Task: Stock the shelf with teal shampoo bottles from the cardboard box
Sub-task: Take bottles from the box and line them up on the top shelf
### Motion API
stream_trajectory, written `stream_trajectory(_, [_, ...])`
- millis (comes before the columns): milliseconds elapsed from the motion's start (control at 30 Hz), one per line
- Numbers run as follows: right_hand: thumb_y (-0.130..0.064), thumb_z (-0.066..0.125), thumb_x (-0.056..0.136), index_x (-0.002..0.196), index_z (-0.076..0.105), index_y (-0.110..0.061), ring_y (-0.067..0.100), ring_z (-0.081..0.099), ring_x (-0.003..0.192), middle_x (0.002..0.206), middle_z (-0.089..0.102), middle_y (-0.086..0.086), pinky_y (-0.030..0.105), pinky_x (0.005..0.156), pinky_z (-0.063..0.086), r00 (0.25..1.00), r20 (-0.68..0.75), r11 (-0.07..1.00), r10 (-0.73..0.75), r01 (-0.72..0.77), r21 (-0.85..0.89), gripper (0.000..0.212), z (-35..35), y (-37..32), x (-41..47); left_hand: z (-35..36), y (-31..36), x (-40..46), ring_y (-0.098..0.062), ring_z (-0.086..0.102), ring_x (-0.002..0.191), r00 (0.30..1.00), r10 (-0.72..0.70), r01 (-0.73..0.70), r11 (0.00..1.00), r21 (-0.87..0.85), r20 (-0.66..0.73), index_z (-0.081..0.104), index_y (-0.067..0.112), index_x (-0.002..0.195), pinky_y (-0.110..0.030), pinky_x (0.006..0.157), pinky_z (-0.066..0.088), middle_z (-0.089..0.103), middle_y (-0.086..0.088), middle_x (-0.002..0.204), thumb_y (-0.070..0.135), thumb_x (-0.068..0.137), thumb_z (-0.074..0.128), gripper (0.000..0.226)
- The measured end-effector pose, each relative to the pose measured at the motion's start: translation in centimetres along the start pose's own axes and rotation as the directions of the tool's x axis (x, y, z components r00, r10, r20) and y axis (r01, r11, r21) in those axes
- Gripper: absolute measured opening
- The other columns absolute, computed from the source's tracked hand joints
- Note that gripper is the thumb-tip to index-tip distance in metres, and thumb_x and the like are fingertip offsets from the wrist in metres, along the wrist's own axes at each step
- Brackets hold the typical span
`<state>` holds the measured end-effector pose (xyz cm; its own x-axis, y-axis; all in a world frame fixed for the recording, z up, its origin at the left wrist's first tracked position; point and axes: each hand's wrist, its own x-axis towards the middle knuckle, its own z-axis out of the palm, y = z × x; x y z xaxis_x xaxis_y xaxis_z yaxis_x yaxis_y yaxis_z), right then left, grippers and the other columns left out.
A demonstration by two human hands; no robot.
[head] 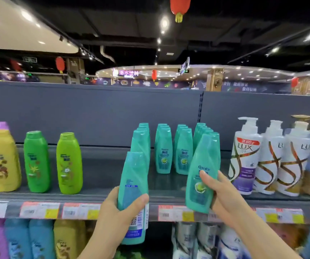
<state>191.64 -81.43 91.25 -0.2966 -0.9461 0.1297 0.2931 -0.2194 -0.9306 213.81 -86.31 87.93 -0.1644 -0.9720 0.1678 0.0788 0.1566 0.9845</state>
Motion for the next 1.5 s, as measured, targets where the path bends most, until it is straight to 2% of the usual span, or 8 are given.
stream_trajectory(233, [-0.010,0.064,0.085,0.110,0.057,-0.014,0.028,0.066,0.097,0.106,0.070,0.009,0.047,0.092,0.051,0.999,0.045,0.997,0.006,-0.002,-0.074,0.026,0.0,1.3,11.3,3.5,0.7,3.2,-0.023,0.071,0.079,0.996,0.034,-0.032,0.999,0.026,-0.078,0.062,0.021,0.094,-0.038,0.070,0.057,0.073,-0.004,0.085,0.028,0.065,0.078,0.034])
stream_trajectory(433, [-0.015,0.067,0.085,0.111,0.058,-0.014,0.023,0.065,0.100,0.109,0.069,0.006,0.035,0.088,0.052,0.993,0.110,0.965,0.034,-0.004,-0.264,0.028,0.4,5.6,14.8,3.7,0.0,4.3,-0.019,0.071,0.074,0.993,0.025,-0.017,0.998,0.068,-0.114,0.063,0.022,0.092,-0.030,0.064,0.055,0.074,-0.002,0.081,0.023,0.067,0.078,0.029])
stream_trajectory(533, [-0.019,0.077,0.076,0.108,0.054,-0.018,0.019,0.060,0.102,0.109,0.064,0.001,0.029,0.093,0.047,0.998,0.065,0.781,-0.004,0.044,-0.623,0.039,-0.2,5.9,14.7,3.6,-0.2,5.1,-0.020,0.071,0.077,0.994,0.024,-0.017,0.997,0.073,-0.105,0.062,0.024,0.093,-0.034,0.069,0.057,0.073,-0.002,0.084,0.027,0.066,0.078,0.032])
stream_trajectory(633, [-0.022,0.081,0.071,0.113,0.051,-0.019,0.016,0.057,0.103,0.108,0.060,-0.001,0.027,0.098,0.044,0.999,0.040,0.685,-0.012,0.037,-0.728,0.052,-0.6,6.2,14.3,3.7,0.0,5.6,-0.017,0.072,0.073,0.996,0.038,-0.032,0.997,0.071,-0.082,0.062,0.025,0.092,-0.029,0.064,0.055,0.074,0.000,0.081,0.024,0.068,0.078,0.028])
stream_trajectory(1067, [-0.029,0.084,0.066,0.091,0.050,-0.020,0.012,0.054,0.083,0.091,0.055,-0.005,0.021,0.075,0.044,0.977,-0.067,0.581,-0.204,0.066,-0.811,0.043,1.0,5.8,13.1,3.4,0.7,6.9,-0.018,0.072,0.072,0.991,0.083,-0.082,0.997,-0.011,0.109,0.063,0.021,0.097,-0.026,0.060,0.055,0.074,-0.001,0.081,0.027,0.066,0.076,0.034])
stream_trajectory(1233, [-0.025,0.070,0.082,0.082,0.057,-0.028,0.009,0.056,0.077,0.088,0.063,-0.002,0.008,0.069,0.044,0.913,0.078,0.661,-0.401,0.347,-0.666,0.013,1.7,1.7,9.3,5.2,0.8,7.6,-0.022,0.071,0.083,0.952,0.062,-0.011,0.986,-0.168,0.300,0.067,0.019,0.101,-0.034,0.075,0.054,0.075,-0.005,0.094,0.038,0.064,0.065,0.042])
stream_trajectory(1333, [-0.035,0.053,0.086,0.101,0.065,-0.012,0.021,0.064,0.096,0.100,0.071,0.005,0.031,0.091,0.050,0.974,0.213,0.961,-0.080,0.132,-0.242,0.031,1.4,-0.4,9.0,7.5,0.5,8.5,-0.017,0.069,0.074,0.907,0.023,0.081,0.970,-0.228,0.420,0.067,0.013,0.100,-0.029,0.067,0.054,0.074,-0.007,0.089,0.035,0.069,0.061,0.039])
stream_trajectory(1500, [-0.040,0.052,0.075,0.110,0.063,-0.014,0.022,0.065,0.108,0.111,0.071,0.006,0.039,0.098,0.048,0.981,0.193,0.998,0.014,-0.003,-0.059,0.045,-0.9,-1.3,8.7,11.7,0.2,10.6,-0.016,0.070,0.078,0.836,0.047,0.107,0.963,-0.246,0.546,0.064,0.013,0.104,-0.026,0.069,0.056,0.074,-0.005,0.091,0.028,0.077,0.069,0.031])
